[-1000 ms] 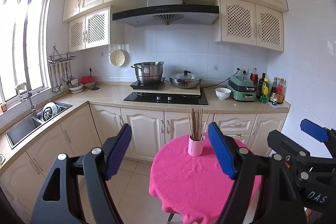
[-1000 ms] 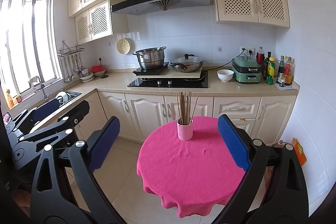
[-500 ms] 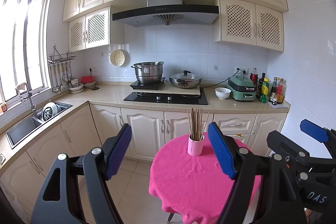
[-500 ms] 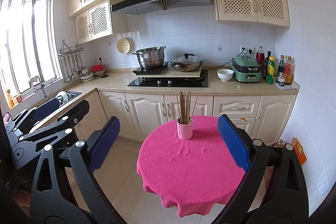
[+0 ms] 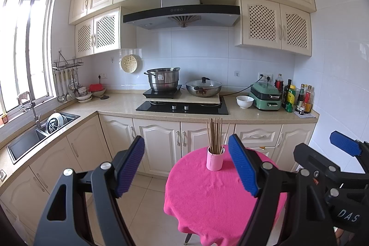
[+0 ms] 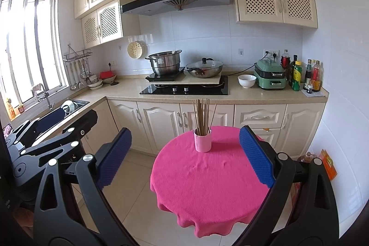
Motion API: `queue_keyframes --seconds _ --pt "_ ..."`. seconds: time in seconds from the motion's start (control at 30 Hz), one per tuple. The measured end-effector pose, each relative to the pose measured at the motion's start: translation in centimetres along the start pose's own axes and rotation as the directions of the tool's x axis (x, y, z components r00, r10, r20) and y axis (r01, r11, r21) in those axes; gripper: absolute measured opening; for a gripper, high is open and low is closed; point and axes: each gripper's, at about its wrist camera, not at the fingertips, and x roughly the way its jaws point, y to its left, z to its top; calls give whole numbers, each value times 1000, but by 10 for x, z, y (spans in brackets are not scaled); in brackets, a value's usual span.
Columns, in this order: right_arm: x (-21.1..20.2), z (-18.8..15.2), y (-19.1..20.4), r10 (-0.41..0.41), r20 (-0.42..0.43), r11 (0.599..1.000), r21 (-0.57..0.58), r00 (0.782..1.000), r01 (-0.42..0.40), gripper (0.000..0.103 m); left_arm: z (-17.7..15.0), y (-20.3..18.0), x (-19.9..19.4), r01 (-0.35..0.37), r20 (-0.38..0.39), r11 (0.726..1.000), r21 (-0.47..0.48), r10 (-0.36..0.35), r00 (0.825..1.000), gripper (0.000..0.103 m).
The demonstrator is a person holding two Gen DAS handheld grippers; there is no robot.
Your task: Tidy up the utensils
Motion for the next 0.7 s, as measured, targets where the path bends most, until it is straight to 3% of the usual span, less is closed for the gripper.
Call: queue_keyframes --seconds 0.7 --pt "0 3 0 3 -3 1000 2 1000 -3 93 -3 1 -3 0 0 1000 5 0 1000 74"
